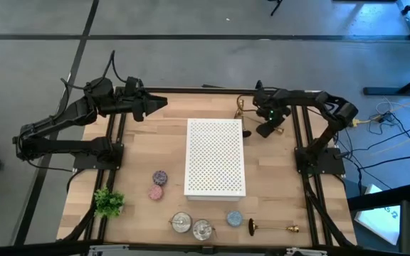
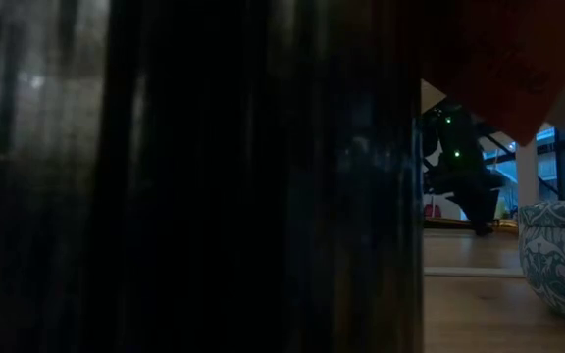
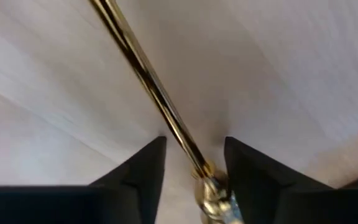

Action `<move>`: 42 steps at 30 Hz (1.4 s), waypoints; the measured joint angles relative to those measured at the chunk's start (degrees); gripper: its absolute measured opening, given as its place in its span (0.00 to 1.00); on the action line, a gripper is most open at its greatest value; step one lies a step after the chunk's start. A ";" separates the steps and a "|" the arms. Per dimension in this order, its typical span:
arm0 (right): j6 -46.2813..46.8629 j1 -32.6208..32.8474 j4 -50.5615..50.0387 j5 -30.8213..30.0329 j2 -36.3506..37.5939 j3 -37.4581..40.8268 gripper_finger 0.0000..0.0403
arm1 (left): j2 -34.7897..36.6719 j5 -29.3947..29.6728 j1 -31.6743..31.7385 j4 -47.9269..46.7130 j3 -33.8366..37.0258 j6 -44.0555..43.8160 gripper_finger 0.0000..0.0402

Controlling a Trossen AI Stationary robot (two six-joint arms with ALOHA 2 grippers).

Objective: Pick & Place candle stick holders
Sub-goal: Put the top right gold candle holder on the shelf

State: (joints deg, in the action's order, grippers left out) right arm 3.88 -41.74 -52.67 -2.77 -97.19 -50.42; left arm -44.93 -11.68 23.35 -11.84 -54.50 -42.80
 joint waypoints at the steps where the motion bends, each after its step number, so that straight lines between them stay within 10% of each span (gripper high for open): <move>1: 0.19 0.31 0.37 0.07 0.00 -0.01 0.35 | -0.01 0.00 0.00 0.00 0.00 0.02 0.50; 14: 6.48 2.09 -1.70 1.51 1.57 -0.29 0.04 | -0.02 -1.44 0.00 0.00 0.00 0.50 0.50; 28: 15.32 4.49 -14.55 4.53 14.75 -18.56 0.04 | -0.02 -1.55 0.00 0.02 0.00 2.00 0.50; 36: 23.93 9.63 -2.97 4.56 22.76 -34.40 0.04 | -0.16 -2.86 0.00 3.38 0.00 -0.23 0.50; 42: 25.64 14.74 13.11 7.40 25.33 -40.74 0.04 | -4.17 -9.26 0.00 22.95 -0.07 -8.88 0.50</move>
State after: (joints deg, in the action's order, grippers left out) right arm 29.52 -27.00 -39.56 4.63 -71.85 -91.16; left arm -49.10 -20.94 23.35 11.12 -54.57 -51.68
